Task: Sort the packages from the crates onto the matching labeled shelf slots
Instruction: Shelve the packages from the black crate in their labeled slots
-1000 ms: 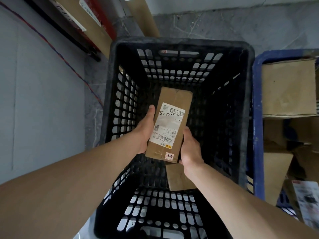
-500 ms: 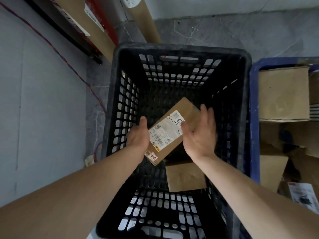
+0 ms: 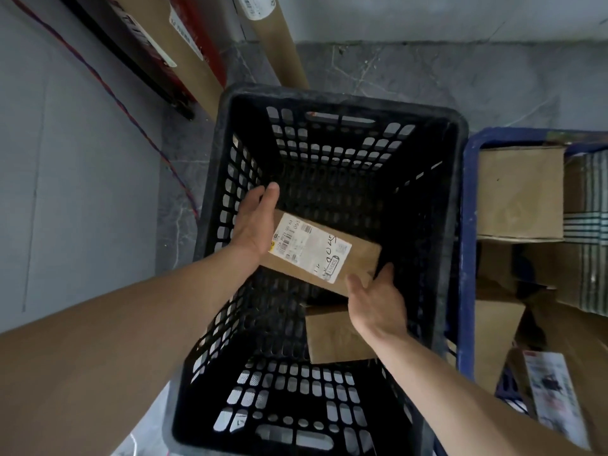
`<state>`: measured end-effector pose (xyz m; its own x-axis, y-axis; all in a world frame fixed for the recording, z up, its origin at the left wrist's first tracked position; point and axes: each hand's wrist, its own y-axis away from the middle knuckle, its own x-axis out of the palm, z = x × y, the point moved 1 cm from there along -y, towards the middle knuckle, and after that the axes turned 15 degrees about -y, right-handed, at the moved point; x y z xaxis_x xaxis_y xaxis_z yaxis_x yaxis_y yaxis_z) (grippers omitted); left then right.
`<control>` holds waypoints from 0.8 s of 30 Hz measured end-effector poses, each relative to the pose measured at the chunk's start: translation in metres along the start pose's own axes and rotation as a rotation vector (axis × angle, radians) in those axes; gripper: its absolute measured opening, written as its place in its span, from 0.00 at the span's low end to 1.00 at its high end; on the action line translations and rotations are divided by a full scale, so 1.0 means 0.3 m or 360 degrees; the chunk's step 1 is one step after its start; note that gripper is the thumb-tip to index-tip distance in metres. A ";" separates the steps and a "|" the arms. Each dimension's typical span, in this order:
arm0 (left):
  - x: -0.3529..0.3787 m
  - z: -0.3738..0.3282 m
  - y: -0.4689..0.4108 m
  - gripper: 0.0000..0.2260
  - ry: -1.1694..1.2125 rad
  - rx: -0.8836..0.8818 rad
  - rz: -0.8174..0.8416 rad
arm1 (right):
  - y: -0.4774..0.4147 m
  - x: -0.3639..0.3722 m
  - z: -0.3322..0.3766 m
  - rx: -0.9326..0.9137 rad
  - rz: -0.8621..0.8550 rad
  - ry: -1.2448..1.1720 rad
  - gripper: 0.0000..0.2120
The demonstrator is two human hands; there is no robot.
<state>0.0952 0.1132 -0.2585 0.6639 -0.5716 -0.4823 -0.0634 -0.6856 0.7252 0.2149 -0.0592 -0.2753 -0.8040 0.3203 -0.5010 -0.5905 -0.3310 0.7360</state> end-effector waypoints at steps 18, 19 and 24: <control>0.087 0.123 0.119 0.39 0.0095 -0.0213 -0.0197 | -0.023 0.014 0.073 -0.0392 0.0302 0.0381 0.29; 0.087 0.103 0.122 0.42 0.0125 -0.0179 -0.0174 | -0.017 0.009 0.064 -0.0346 0.0307 0.0372 0.28; 0.096 0.035 0.077 0.37 0.0238 -0.0082 0.0006 | 0.016 -0.014 0.039 -0.0088 0.0410 0.0220 0.24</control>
<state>0.1050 0.0762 -0.2609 0.7674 -0.4980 -0.4040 -0.0302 -0.6573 0.7530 0.2163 -0.0517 -0.2643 -0.9275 0.0970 -0.3611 -0.3658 -0.4350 0.8228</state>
